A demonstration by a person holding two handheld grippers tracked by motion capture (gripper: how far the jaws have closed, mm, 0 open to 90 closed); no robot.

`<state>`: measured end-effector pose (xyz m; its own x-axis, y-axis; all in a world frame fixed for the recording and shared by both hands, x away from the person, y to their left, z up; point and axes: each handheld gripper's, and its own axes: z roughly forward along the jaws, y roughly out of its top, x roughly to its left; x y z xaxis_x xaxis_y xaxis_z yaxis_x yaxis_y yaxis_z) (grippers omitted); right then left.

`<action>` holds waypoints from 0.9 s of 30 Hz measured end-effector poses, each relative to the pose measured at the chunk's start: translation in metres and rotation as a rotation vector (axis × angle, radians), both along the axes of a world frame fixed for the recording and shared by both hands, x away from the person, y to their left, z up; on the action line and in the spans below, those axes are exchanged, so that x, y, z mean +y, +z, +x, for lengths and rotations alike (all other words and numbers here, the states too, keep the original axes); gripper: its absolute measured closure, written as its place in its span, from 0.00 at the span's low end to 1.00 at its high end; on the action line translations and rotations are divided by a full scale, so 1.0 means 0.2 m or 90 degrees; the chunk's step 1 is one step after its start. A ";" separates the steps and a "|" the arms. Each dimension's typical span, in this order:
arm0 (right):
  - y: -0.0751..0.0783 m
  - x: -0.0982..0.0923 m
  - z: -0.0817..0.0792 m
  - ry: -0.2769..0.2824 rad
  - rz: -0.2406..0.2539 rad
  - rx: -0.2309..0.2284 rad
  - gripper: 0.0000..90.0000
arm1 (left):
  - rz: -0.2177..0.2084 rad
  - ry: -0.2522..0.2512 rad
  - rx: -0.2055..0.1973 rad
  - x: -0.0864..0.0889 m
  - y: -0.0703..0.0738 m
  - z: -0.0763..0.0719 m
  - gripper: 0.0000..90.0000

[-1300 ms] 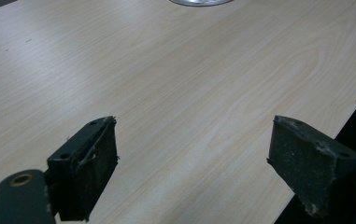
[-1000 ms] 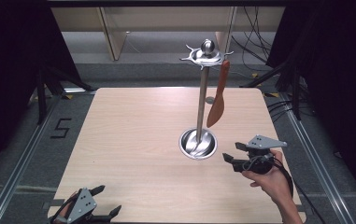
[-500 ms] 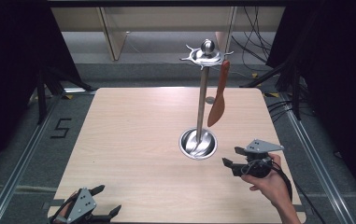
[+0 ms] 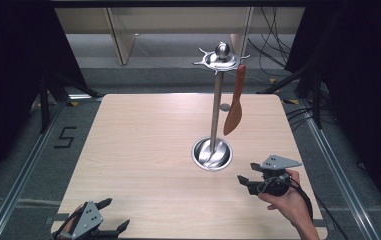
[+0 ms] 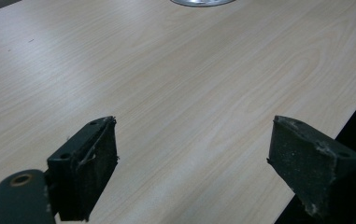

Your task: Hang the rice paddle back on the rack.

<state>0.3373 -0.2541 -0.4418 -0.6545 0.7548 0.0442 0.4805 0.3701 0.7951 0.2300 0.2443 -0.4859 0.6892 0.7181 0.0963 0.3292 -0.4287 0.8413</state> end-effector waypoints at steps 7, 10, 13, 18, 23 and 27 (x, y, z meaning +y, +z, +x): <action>-0.03 0.00 -0.02 0.003 -0.008 0.010 0.37 | -0.022 0.015 0.013 -0.01 -0.01 -0.01 0.17; -0.04 0.00 -0.03 0.005 -0.006 0.016 0.37 | -0.020 0.016 0.009 -0.01 -0.01 -0.01 0.17; -0.04 0.00 -0.04 0.001 -0.005 0.024 0.37 | -0.013 0.012 0.013 0.00 -0.01 -0.01 0.17; -0.06 -0.01 -0.05 0.007 -0.010 0.020 0.36 | -0.017 0.015 0.009 -0.01 -0.01 -0.01 0.17; -0.08 0.01 -0.08 0.009 -0.006 0.035 0.36 | -0.016 0.015 0.010 -0.01 -0.01 -0.01 0.17; -0.10 0.01 -0.08 0.023 -0.013 0.018 0.35 | -0.025 0.017 0.010 -0.01 -0.01 -0.01 0.17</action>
<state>0.3215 -0.2530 -0.4616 -0.6798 0.7318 0.0472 0.4886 0.4039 0.7734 0.2285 0.2421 -0.4877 0.6710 0.7393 0.0573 0.3534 -0.3867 0.8518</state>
